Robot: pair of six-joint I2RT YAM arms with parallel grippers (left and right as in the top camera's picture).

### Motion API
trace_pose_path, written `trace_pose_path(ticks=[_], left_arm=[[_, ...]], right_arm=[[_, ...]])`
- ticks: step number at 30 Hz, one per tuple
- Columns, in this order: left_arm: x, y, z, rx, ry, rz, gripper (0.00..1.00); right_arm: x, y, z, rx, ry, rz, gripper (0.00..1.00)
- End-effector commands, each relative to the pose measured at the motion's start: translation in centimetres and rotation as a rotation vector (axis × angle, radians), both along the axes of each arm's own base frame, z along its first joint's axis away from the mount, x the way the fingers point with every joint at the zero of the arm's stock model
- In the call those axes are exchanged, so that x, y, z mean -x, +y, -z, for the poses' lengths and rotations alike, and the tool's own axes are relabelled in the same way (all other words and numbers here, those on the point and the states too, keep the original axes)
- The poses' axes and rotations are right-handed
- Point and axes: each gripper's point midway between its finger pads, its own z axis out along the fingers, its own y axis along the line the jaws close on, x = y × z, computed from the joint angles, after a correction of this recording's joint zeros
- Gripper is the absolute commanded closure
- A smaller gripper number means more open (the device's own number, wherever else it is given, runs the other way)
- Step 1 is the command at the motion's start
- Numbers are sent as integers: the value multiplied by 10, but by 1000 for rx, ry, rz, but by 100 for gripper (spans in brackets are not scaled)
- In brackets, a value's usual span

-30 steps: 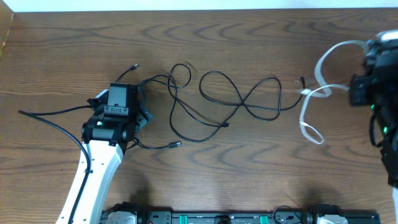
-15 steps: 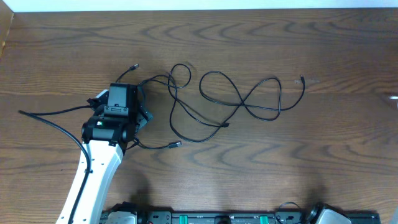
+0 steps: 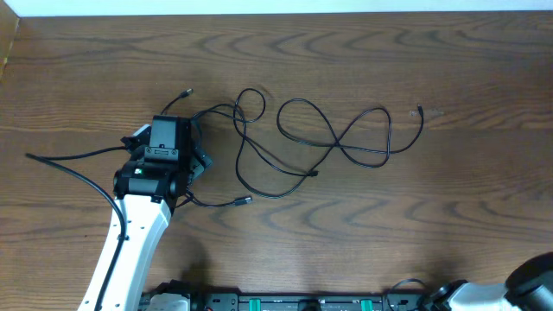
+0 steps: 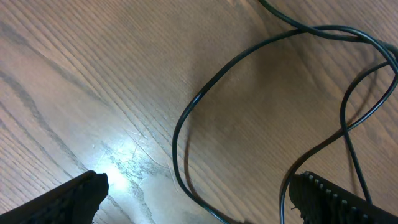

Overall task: Untangle cables
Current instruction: 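Carry the white cable off the table to the right with the right gripper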

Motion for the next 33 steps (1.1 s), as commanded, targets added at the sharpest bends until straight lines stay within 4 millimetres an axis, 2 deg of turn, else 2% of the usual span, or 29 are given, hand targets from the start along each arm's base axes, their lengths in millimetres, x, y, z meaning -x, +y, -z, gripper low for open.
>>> trace_pose_path(ticks=[1, 6, 11, 20, 23, 26, 29, 33], left_arm=[[-4, 5, -6, -24, -13, -5, 2], [-4, 5, -6, -24, -13, -5, 2], [-4, 5, -6, -24, -13, -5, 2], [-4, 5, -6, -24, -13, -5, 2], [-4, 5, -6, -24, -13, -6, 2], [-4, 5, -6, -24, -13, -5, 2], [-4, 5, -6, -24, -13, -5, 2], [-4, 5, -6, -24, -13, -5, 2]], right_arm=[[0, -22, 38, -115, -46, -11, 99], [10, -41, 100, -269, -54, 31, 99], [15, -47, 144, -385, -70, 64, 99], [25, -39, 216, -550, 3, 123, 99], [30, -36, 234, -602, 5, 163, 96], [35, -34, 246, -635, 13, 184, 79], [37, -30, 249, -655, 17, 189, 54], [24, -23, 248, -695, -29, 131, 26]])
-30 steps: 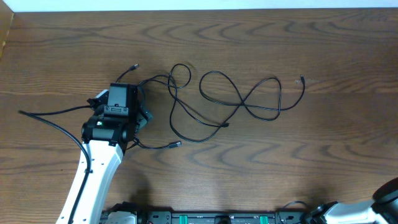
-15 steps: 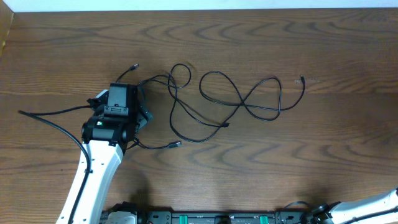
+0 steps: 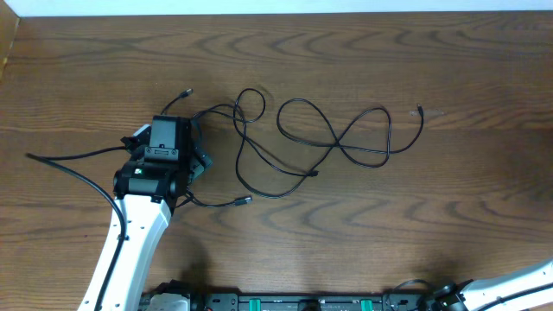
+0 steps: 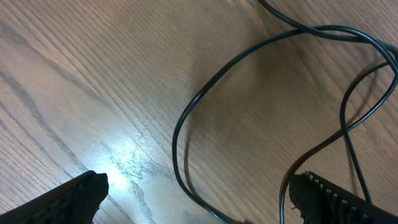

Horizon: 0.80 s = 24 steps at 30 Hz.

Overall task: Untangle cables
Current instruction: 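Carry the white cable off the table to the right with the right gripper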

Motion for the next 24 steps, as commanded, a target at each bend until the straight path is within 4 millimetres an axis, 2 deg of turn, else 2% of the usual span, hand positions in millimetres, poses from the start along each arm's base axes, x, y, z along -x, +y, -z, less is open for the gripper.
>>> trace_pose_path(ticks=[1, 3, 7, 14, 18, 24], left_arm=[[-4, 5, -6, -24, -13, -5, 2], [-4, 5, -6, -24, -13, -5, 2], [-4, 5, -6, -24, -13, -5, 2], [-4, 5, -6, -24, -13, -5, 2], [-4, 5, -6, -24, -13, -6, 2], [-4, 5, -6, -24, -13, -5, 2]], right_arm=[[-14, 5, -5, -38, -85, -35, 17], [-21, 8, -10, -52, -126, -57, 1], [-31, 10, -38, -23, -195, -87, 1], [-44, 25, -113, 63, -322, -199, 1], [-36, 41, -151, 90, -341, -206, 1], [-20, 73, -190, 86, -349, -203, 1]])
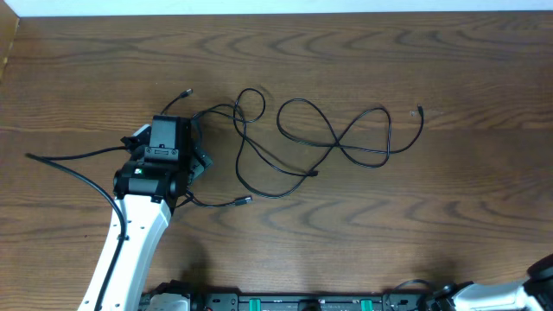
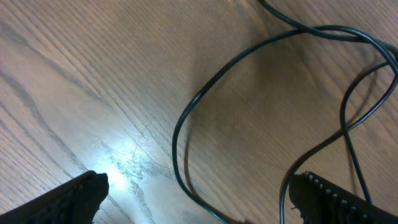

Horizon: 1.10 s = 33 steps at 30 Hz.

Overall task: Untangle cables
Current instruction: 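Carry the white cable off the table to the right with the right gripper, then bring the right gripper back to the black cable at table center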

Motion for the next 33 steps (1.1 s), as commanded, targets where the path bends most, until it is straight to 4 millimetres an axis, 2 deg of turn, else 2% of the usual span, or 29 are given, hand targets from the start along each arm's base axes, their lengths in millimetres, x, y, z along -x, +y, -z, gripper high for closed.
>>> trace_pose_path(ticks=[1, 3, 7, 12, 16, 20, 24, 27, 28, 29, 33], left_arm=[[-4, 5, -6, -24, -13, -5, 2], [-4, 5, -6, -24, -13, -6, 2], [-4, 5, -6, -24, -13, -5, 2], [-4, 5, -6, -24, -13, -5, 2], [-4, 5, -6, -24, -13, -5, 2], [-4, 5, -6, -24, -13, -5, 2], [-4, 5, -6, -24, -13, -5, 2], [-4, 5, -6, -24, -13, -5, 2], [-4, 5, -6, -24, -13, -5, 2], [-4, 5, -6, -24, -13, -5, 2], [-4, 5, -6, -24, -13, -5, 2]], right_arm=[[3, 15, -28, 21, -34, -19, 1], [3, 28, -42, 22, -56, -42, 1], [-6, 68, -75, 6, -151, -144, 1], [-25, 139, -109, -69, -276, -345, 1], [-44, 205, -118, -110, -279, -514, 1], [-64, 272, -111, -173, -243, -697, 1], [-82, 343, -98, -222, -206, -904, 1], [-93, 389, -86, -244, -187, -1036, 1], [-98, 413, -79, -260, -171, -1100, 1], [-100, 428, -71, -277, -152, -1139, 1], [-104, 479, -36, -346, -56, -1259, 1]])
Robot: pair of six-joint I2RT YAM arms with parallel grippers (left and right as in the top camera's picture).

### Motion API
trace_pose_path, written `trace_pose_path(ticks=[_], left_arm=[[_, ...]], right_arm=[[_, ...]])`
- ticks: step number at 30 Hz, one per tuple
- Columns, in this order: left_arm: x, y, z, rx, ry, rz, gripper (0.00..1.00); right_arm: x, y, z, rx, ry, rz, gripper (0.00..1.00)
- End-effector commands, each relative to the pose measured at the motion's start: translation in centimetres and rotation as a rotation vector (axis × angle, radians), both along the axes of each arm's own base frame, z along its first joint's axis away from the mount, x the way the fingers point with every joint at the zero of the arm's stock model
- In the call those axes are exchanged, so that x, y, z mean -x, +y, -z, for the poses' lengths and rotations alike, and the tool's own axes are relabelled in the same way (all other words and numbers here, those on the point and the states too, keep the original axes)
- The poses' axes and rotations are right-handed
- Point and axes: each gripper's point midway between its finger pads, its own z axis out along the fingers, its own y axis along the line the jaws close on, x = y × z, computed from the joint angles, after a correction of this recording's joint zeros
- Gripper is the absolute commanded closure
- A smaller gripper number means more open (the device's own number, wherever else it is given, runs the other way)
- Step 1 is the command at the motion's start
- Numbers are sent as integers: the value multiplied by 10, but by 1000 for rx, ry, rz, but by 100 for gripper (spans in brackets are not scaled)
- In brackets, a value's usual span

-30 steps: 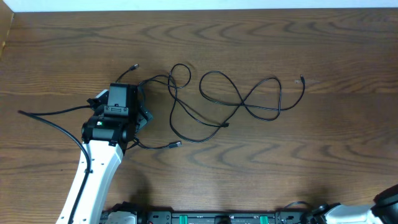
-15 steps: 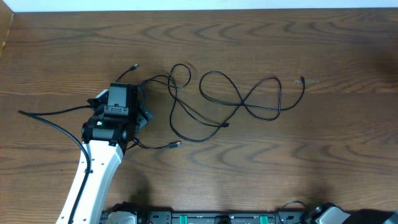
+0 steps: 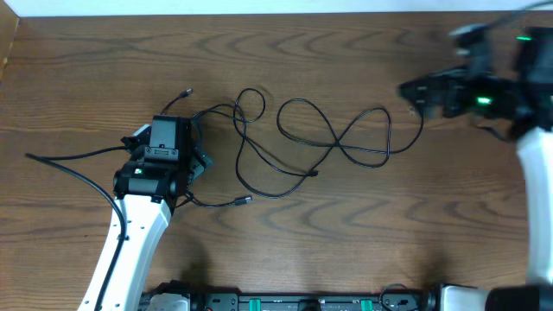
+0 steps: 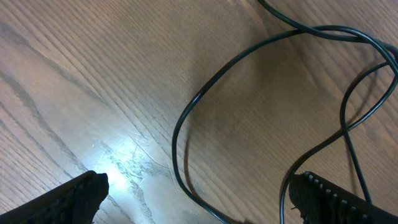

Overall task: Untangle cables
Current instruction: 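Bring the right gripper back to the black cable at table center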

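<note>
Two thin black cables [image 3: 259,142] lie tangled on the wooden table, crossing in loops near the middle. One runs on as a figure-eight [image 3: 346,138] to a plug end [image 3: 421,110]. My left gripper [image 3: 168,145] hovers low over the left part of the tangle. In the left wrist view it is open [image 4: 199,208], with a cable loop [image 4: 186,124] lying on the wood between the wide-spread fingertips [image 4: 78,193]. My right gripper [image 3: 408,90], blurred, is at the upper right beside the plug end. Its jaws cannot be made out.
A thicker black lead [image 3: 69,164] trails left from the left arm across the table. A white strip [image 3: 259,7] runs along the table's far edge. A rail of equipment [image 3: 285,302] lines the near edge.
The right arm, only just showing at the bottom right corner before, now reaches across the upper right beside the cable's plug end. The left gripper and the cables have not moved.
Through all the earlier moments my left gripper stayed open over the same loop, and the cables lay unchanged. The right arm showed only at the bottom right corner. Now it is over the table's upper right, near the figure-eight cable's end.
</note>
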Motion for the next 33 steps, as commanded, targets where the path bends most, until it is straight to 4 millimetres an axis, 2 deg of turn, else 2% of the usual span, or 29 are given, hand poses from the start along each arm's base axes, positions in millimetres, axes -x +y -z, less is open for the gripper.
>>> trace_pose_path(ticks=[1, 4, 10, 14, 18, 25, 30, 33], left_arm=[[-4, 5, -6, -24, -13, -6, 2], [-4, 5, -6, -24, -13, -5, 2], [-4, 5, -6, -24, -13, -6, 2], [-4, 5, -6, -24, -13, -5, 2], [-4, 5, -6, -24, -13, -5, 2], [-4, 5, -6, -24, -13, -5, 2], [-4, 5, -6, -24, -13, -5, 2], [-4, 5, -6, -24, -13, -5, 2]], right_arm=[[-2, 47, 41, -9, 103, -129, 1], [-8, 78, 76, -4, 169, -203, 1], [-14, 124, 142, -16, 335, -230, 1], [-6, 149, 174, 4, 384, -293, 1], [11, 170, 202, 92, 358, -435, 1], [21, 178, 254, 355, 358, -442, 1], [22, 178, 277, 481, 345, -438, 2], [24, 183, 283, 498, 336, -448, 10]])
